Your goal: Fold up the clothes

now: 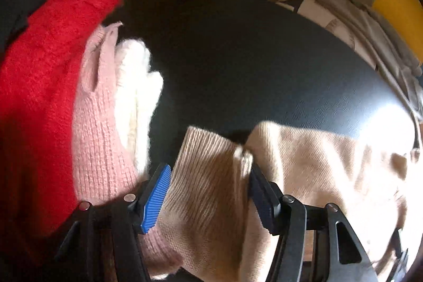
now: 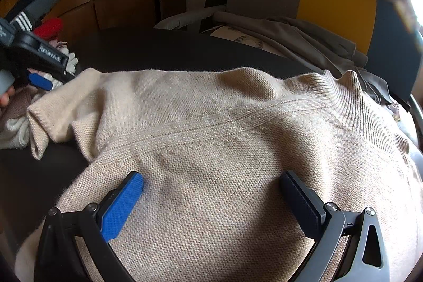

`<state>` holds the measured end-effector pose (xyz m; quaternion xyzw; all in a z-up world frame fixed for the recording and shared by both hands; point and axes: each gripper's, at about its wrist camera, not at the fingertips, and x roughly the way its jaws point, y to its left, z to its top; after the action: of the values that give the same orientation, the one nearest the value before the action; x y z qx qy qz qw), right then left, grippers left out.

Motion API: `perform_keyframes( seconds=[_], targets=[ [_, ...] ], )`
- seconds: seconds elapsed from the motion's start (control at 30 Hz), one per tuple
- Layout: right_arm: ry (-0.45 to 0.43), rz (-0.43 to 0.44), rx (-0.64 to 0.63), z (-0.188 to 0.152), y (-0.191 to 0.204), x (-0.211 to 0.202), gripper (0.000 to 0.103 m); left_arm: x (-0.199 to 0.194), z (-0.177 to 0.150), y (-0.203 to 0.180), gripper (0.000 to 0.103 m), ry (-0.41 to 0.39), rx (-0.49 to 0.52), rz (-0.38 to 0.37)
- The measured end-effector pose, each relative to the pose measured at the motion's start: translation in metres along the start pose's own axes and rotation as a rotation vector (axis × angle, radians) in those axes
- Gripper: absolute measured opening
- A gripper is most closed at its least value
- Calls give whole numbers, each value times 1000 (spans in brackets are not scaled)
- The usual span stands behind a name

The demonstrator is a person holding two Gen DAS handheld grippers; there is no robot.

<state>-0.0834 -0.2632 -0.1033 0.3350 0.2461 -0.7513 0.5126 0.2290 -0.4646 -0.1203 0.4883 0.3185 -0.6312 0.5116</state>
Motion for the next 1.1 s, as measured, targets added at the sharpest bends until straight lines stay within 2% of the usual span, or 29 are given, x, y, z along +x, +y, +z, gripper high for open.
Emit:
perform_keyframes(
  seconds=[0.17, 0.27, 0.3, 0.33, 0.37, 0.4, 0.6, 0.7, 0.83, 0.93, 1.03, 1.1],
  targets=[
    [-1, 1, 0, -5, 4, -1, 103, 7, -15, -10, 61, -19, 26, 38],
    [-1, 2, 0, -9, 6, -2, 103, 7, -20, -14, 60, -51, 5, 12],
    [-1, 2, 1, -10, 6, -2, 103, 6, -21, -14, 53, -58, -11, -29],
    [-2, 2, 1, -11, 7, -2, 103, 5, -20, -11, 24, -56, -41, -121],
    [-2, 2, 1, -12, 8, -2, 103, 4, -18, -8, 18, -41, -78, -217],
    [-2, 3, 2, -13, 8, -2, 103, 3, -16, -7, 18, -31, -100, -267],
    [-4, 3, 3, -20, 12, -3, 103, -11, -2, -8, 15, -85, -74, -340],
    [-4, 4, 4, -23, 14, -4, 103, -36, 1, -2, 14, -175, -43, -374],
    [-5, 3, 4, -28, 17, -5, 103, -83, 19, 29, 14, -322, 2, -425],
    [-4, 1, 3, -32, 19, -5, 103, -125, 22, 58, 14, -456, -7, -432],
    [-4, 0, 3, -36, 21, -6, 103, -163, 28, 99, 14, -592, -58, -423],
    [-4, -2, 3, -39, 23, -6, 103, -174, 37, 116, 14, -656, -65, -399]
  ],
)
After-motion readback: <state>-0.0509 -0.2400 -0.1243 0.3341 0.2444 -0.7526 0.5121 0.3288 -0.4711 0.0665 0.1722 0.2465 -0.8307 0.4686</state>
